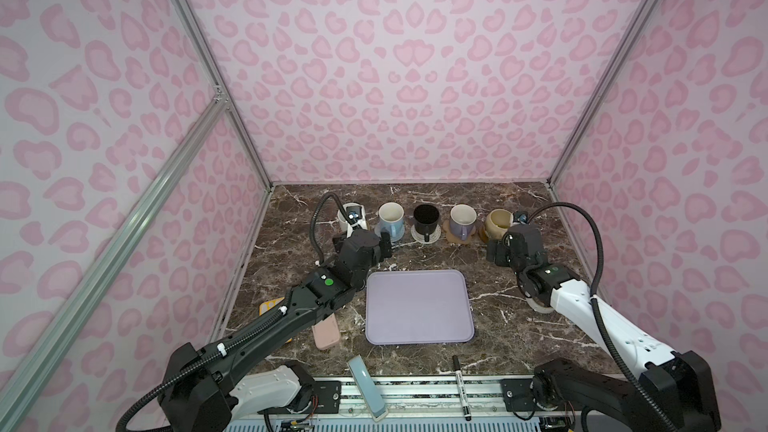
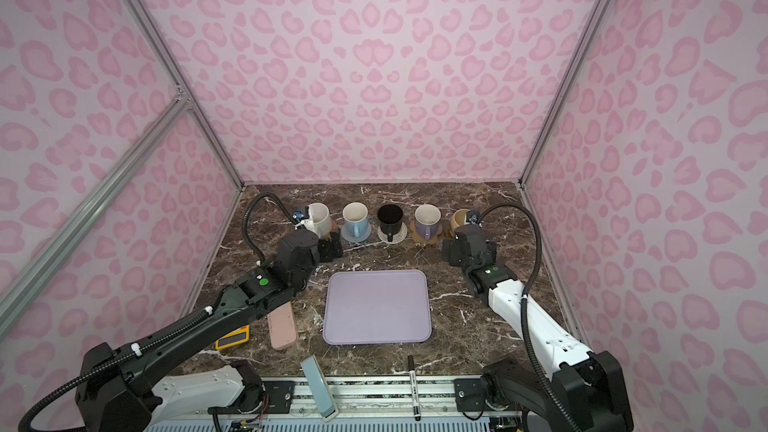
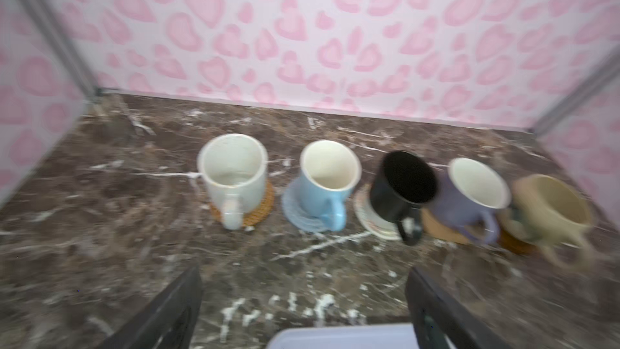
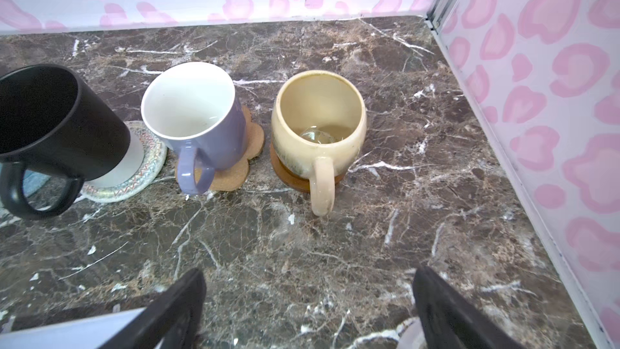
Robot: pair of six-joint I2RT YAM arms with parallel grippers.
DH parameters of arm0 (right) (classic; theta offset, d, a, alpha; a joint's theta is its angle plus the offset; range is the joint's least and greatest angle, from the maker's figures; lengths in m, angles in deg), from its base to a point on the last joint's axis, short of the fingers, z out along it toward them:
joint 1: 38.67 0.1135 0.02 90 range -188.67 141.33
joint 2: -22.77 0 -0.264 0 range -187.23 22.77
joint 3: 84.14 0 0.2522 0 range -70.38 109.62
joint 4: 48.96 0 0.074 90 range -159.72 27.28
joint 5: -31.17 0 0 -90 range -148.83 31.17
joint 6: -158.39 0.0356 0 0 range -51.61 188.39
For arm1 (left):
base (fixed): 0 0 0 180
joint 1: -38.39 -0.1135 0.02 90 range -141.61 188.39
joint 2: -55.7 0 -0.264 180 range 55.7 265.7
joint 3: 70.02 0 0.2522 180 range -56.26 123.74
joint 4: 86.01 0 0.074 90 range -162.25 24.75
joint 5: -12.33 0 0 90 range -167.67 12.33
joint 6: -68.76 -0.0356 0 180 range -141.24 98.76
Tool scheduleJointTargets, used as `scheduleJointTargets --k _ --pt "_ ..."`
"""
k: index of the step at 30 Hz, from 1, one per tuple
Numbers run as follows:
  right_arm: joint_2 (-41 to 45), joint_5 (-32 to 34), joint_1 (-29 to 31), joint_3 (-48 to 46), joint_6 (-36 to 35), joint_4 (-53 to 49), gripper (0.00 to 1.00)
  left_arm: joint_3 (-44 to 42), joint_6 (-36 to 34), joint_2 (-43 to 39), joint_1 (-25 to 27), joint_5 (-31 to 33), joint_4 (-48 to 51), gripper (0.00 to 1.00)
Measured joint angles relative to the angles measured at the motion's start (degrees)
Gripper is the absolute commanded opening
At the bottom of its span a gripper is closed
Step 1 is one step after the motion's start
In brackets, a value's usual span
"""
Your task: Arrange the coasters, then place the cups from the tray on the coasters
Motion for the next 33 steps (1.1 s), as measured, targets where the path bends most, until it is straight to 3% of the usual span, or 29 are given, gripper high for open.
scheduleJointTargets --k 4,9,14,19,22,27,33 --pt "0.42 1.75 -0.42 -4.17 -4.02 6.97 0.95 -9.25 -4.96 -5.44 -5.4 7.48 -5.53 1.0" --pt "-0.79 2.75 -5.16 -10.16 -7.5 15.32 0.95 -18.03 -8.87 -10.64 -12.94 11.45 -11.93 0.97" --pt "-2.4 1.51 -11.47 -17.68 -8.61 29.33 0.94 -22.69 -12.13 -8.76 -19.47 12.15 -20.37 0.97" --pt "-4.92 0.17 -12.68 -20.98 -11.34 40.11 0.94 -27.15 -13.18 -4.87 -26.4 7.32 -28.28 0.97" --pt "-9.07 0.13 -12.9 -22.4 -12.15 46.8 0.93 -32.22 -16.81 -3.1 -30.6 -0.39 -36.15 0.97" --pt "-13.73 -0.92 -13.49 -22.71 -13.44 54.86 0.94 -32.39 -18.99 1.68 -33.77 -9.75 -44.98 0.97" --pt "-20.39 -3.23 -14.36 -23.52 -13.55 62.88 0.95 -32.26 -18.14 10.38 -38.66 -15.45 -51.58 0.97"
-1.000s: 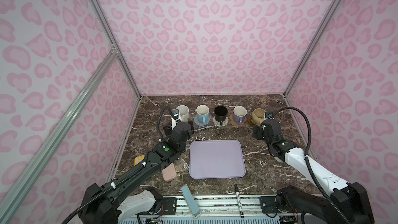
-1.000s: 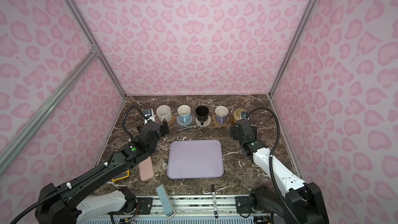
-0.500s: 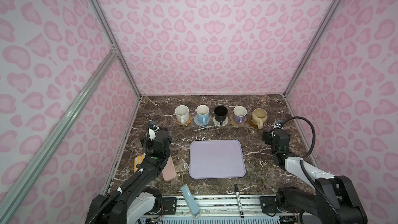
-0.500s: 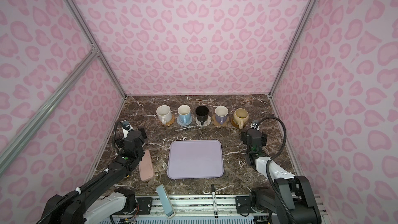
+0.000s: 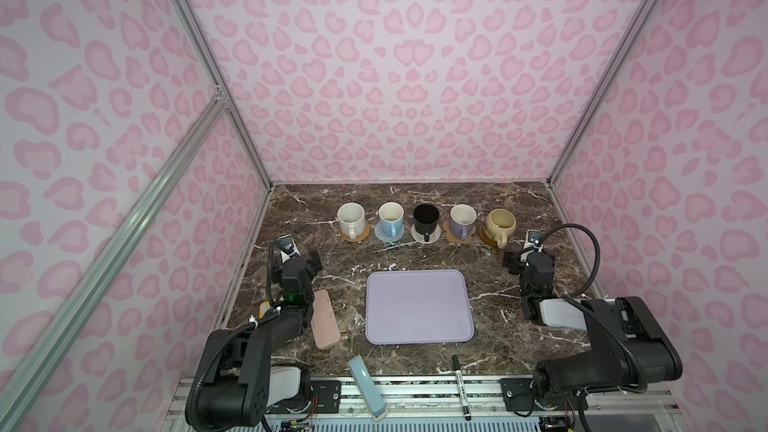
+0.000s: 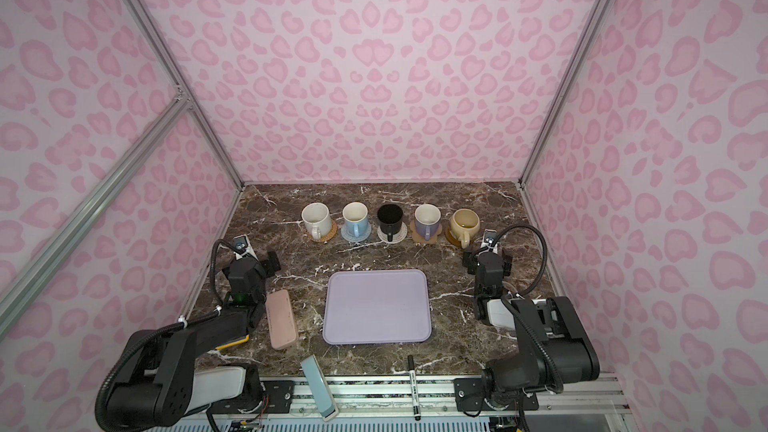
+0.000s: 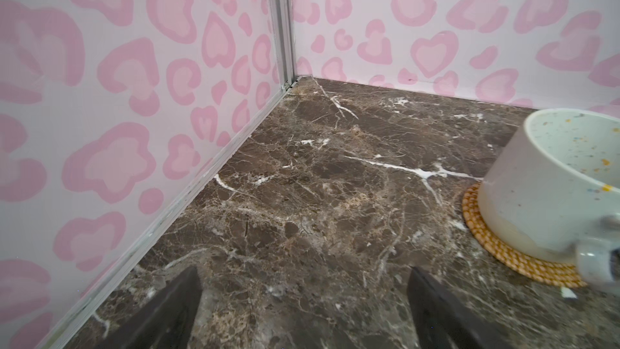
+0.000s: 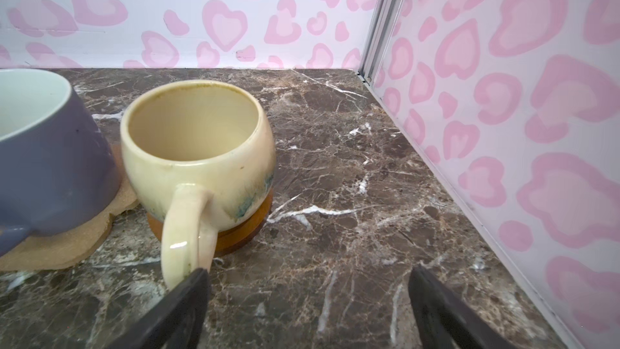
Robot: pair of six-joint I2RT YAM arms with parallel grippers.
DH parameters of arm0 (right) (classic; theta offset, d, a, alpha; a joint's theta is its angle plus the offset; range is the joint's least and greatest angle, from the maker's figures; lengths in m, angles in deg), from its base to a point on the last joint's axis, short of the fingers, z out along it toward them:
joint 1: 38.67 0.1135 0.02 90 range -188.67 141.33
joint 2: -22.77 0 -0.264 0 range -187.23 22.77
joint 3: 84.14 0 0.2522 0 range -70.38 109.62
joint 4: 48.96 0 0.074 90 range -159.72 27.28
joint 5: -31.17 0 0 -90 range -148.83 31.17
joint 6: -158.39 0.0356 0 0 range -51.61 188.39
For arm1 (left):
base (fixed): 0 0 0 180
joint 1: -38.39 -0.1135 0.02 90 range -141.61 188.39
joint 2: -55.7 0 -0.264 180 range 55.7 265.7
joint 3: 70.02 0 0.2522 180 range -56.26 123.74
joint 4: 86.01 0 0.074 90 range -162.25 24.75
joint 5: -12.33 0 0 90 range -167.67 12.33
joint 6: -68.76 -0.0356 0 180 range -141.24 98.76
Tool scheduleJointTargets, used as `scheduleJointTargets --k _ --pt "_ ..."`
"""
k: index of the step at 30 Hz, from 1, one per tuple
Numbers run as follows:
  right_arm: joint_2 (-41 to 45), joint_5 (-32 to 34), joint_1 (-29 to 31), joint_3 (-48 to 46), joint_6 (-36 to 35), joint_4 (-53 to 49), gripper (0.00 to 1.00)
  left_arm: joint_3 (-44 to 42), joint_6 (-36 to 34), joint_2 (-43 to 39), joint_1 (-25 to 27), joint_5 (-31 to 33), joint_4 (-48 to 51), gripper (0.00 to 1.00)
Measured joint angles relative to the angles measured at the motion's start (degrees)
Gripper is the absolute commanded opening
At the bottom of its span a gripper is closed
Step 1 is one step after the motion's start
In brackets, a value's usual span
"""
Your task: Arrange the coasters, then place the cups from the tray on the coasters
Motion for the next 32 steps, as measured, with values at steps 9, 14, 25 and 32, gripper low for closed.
scheduleJointTargets --k 9,14,25,32 --pt "-2.21 -2.25 -0.7 1.79 -0.09 2.86 0.99 0.98 0.59 7.69 -1.46 -6.4 -6.23 0.97" --pt "-2.19 -2.8 -1.46 2.45 0.11 1.49 0.98 1.33 0.63 7.85 -1.7 -7.82 -6.91 0.97" --pt "-2.16 -2.84 -1.57 2.47 0.17 1.11 0.99 1.42 0.9 7.89 -1.66 -8.63 -7.85 0.97" --pt "-2.16 -2.84 -1.57 2.47 0.35 1.11 0.99 2.32 0.33 8.31 -1.66 -10.36 -7.41 0.97"
